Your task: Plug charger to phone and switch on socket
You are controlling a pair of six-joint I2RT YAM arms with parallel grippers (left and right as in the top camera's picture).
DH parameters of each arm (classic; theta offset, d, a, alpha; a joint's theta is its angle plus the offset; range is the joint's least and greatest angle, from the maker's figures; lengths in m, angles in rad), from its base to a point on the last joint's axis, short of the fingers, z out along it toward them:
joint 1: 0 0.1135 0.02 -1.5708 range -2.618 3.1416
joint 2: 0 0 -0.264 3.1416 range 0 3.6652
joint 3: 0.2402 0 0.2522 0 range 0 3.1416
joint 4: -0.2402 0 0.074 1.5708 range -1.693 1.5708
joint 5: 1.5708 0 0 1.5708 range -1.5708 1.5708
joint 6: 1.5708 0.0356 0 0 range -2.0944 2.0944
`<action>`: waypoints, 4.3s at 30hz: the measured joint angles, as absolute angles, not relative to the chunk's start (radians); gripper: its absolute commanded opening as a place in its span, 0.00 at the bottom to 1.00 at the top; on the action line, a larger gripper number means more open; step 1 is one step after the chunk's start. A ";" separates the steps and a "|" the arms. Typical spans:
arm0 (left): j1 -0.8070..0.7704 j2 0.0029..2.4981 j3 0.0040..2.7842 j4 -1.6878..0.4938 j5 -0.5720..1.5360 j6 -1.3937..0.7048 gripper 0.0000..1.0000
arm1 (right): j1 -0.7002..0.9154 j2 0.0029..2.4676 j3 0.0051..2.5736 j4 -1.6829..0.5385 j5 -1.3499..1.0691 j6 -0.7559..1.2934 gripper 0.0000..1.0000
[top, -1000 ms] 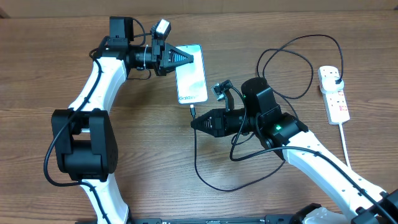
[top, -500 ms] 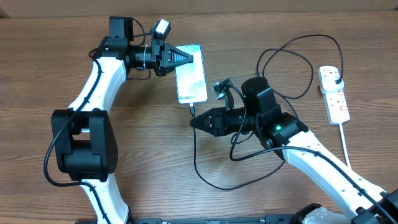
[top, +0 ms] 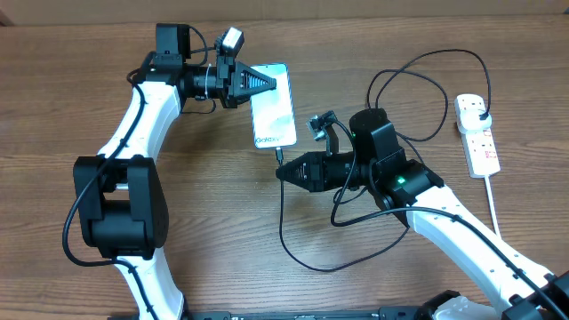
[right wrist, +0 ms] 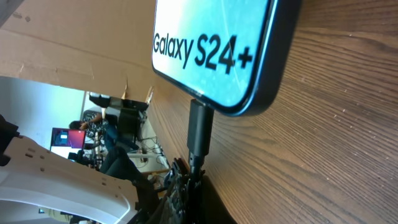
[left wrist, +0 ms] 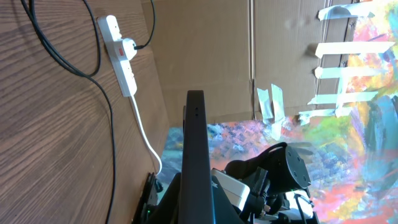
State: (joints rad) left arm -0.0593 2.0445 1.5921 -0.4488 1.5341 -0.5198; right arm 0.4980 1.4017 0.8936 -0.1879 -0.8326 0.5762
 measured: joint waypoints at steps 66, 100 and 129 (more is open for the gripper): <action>-0.059 2.045 1.592 -0.442 1.533 -0.520 0.04 | 0.499 1.402 0.889 -0.134 -0.838 0.625 0.04; -0.073 2.045 1.592 -0.466 1.506 -0.519 0.04 | 0.473 1.410 0.880 -0.113 -0.854 0.651 0.04; -0.066 2.045 1.592 -0.549 1.462 -0.288 0.04 | 0.334 1.413 0.881 -0.338 -0.812 0.567 0.55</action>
